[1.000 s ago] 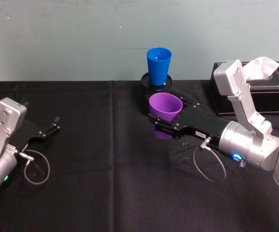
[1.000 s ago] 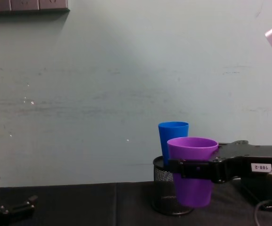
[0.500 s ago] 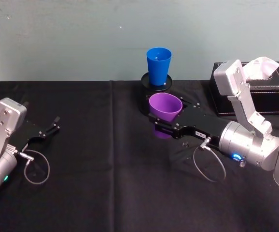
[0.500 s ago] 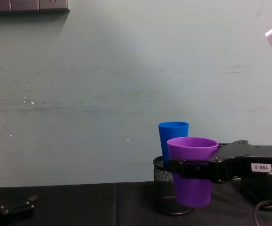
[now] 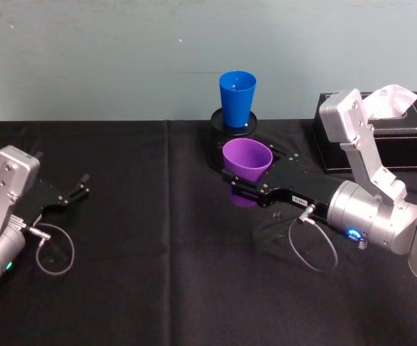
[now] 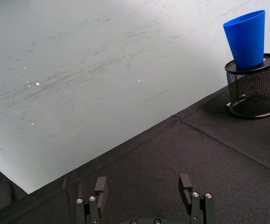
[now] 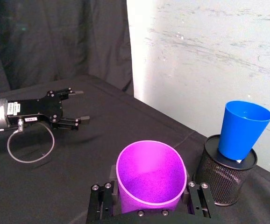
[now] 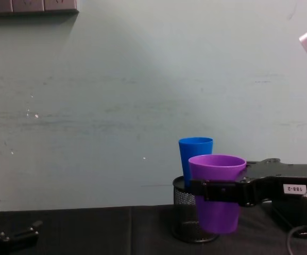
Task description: Pick up one cup with a gripper and tap it against the other cup.
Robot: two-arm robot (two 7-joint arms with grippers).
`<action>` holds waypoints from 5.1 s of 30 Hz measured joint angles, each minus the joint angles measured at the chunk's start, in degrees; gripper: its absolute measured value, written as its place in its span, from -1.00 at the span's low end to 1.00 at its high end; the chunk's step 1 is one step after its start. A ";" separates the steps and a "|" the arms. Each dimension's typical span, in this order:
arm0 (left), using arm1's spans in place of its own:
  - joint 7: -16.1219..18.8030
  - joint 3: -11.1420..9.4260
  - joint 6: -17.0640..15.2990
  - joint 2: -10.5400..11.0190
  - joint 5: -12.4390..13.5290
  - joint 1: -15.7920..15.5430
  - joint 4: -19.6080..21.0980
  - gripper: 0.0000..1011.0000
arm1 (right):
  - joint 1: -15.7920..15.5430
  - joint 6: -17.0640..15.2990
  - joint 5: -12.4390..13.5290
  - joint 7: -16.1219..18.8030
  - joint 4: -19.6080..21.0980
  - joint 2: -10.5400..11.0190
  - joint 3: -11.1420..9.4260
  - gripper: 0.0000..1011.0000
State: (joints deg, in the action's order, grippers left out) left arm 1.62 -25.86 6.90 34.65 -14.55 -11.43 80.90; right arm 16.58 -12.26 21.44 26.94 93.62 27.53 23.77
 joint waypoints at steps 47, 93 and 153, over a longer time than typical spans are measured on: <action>0.00 0.00 0.00 0.00 0.00 0.00 0.00 0.98 | 11.87 3.64 1.57 -0.89 -17.27 -8.19 1.94 0.43; 0.00 0.00 0.00 0.00 0.00 0.00 0.00 0.98 | 21.87 7.32 -3.50 -0.57 -34.34 -14.59 2.71 0.43; 0.00 0.00 0.00 0.00 0.00 0.00 0.00 0.98 | 24.68 8.05 -4.33 0.12 -38.64 -16.52 1.13 0.43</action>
State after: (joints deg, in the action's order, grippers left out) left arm 1.62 -25.86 6.90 34.65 -14.55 -11.43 80.90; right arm 41.26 -4.21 17.10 27.06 54.97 11.01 24.89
